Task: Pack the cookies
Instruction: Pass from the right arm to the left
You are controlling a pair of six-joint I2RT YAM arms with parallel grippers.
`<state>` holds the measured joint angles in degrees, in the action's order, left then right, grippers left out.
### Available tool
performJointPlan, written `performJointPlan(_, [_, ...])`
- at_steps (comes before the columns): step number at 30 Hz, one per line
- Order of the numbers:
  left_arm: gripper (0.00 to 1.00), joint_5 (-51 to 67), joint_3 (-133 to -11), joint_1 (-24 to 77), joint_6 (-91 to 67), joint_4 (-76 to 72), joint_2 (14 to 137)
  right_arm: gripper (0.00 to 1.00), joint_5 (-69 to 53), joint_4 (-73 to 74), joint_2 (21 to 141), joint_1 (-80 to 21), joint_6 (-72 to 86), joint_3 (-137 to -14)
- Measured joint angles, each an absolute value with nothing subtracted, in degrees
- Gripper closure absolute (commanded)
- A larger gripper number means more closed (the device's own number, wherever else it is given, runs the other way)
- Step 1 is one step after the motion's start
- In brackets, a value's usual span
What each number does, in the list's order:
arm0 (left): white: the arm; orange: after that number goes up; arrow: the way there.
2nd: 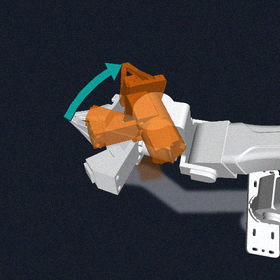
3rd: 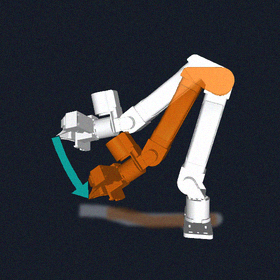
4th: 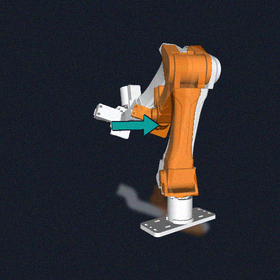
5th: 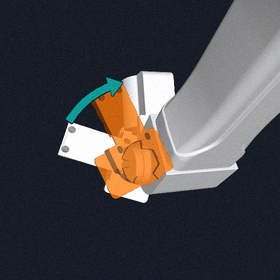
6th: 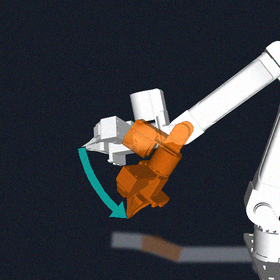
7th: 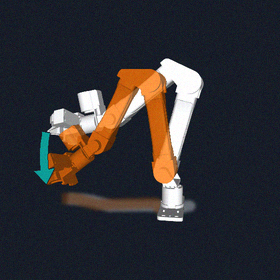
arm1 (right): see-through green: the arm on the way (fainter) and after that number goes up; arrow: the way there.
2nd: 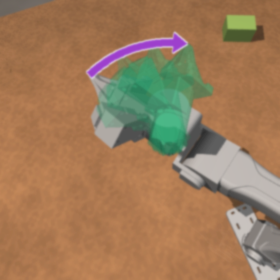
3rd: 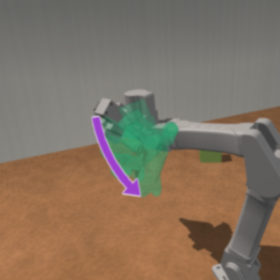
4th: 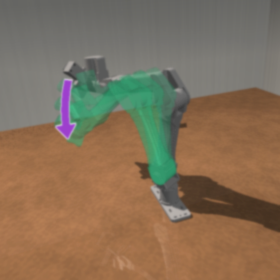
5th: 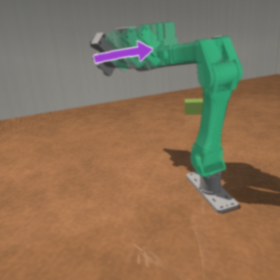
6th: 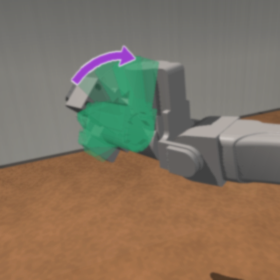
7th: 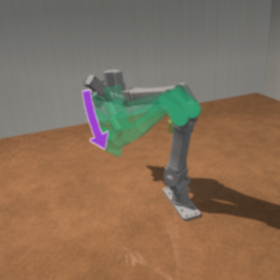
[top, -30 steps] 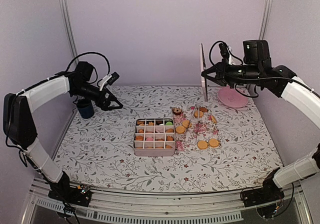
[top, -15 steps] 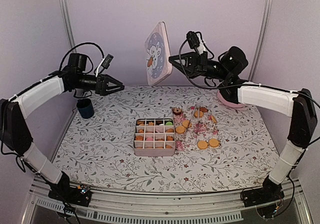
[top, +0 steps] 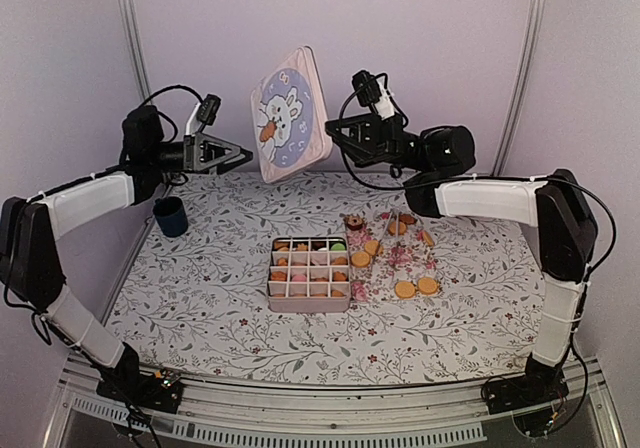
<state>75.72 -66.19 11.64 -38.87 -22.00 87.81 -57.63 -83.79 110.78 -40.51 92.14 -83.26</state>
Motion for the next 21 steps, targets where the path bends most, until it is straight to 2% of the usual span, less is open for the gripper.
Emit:
performJointPlan(6, [0.01, 77.0, -65.4, 11.1, -46.7, -31.2, 88.3, 1.0, -57.6, -86.8, 114.0, -41.9, 96.5, -85.1])
performJointPlan(16, [0.19, 78.0, -63.9, 11.0, -56.6, -42.8, 88.7, 1.0, -57.2, -88.8, 119.3, -43.8, 100.1, -91.8])
performJointPlan(18, [0.29, 78.3, -63.4, 10.9, -58.3, -44.4, 88.7, 1.0, -57.1, -88.9, 120.0, -44.0, 100.9, -92.0])
performJointPlan(21, [0.52, 78.9, -62.8, 10.9, -61.1, -47.7, 88.7, 1.0, -57.1, -88.9, 120.3, -44.2, 101.7, -92.1])
